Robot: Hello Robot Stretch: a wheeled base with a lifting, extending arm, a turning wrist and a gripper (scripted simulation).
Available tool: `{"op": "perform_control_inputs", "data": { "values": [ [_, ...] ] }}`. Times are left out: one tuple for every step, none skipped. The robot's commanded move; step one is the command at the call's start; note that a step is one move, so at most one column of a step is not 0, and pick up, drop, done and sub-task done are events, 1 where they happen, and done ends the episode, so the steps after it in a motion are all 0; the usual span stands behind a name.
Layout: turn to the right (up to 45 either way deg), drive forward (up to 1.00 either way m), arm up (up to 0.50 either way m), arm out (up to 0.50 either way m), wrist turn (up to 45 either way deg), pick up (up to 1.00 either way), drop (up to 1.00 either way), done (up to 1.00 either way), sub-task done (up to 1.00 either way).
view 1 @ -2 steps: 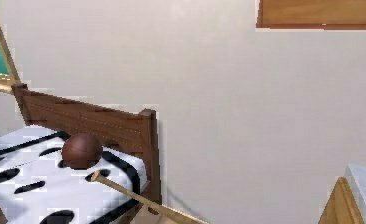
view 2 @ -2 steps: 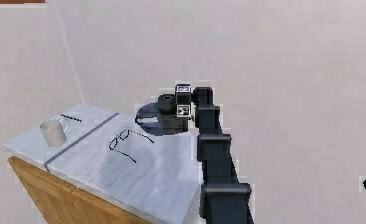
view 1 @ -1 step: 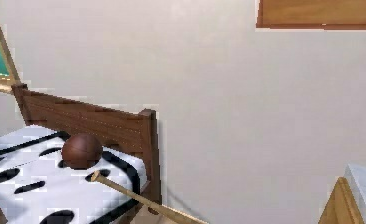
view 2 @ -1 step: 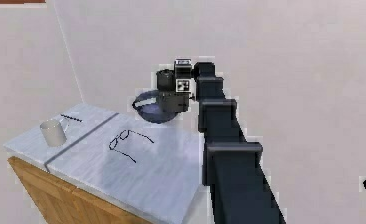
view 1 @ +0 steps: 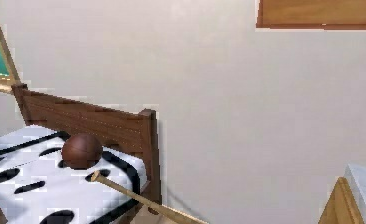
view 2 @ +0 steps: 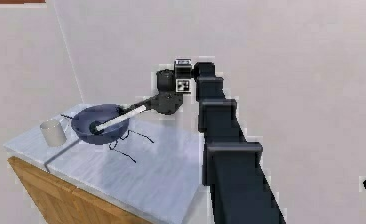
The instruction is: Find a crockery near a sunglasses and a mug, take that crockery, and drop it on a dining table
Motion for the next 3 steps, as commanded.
{"op": "perform_control_inputs", "data": {
  "values": [
    [0.0,0.0,0.0,0.0,-45.0,0.0,0.0,0.0,0.0],
    [0.0,0.0,0.0,0.0,-18.0,0.0,0.0,0.0,0.0],
    [0.0,0.0,0.0,-0.3,0.0,0.0,0.0,0.0,0.0]
  ]
}}
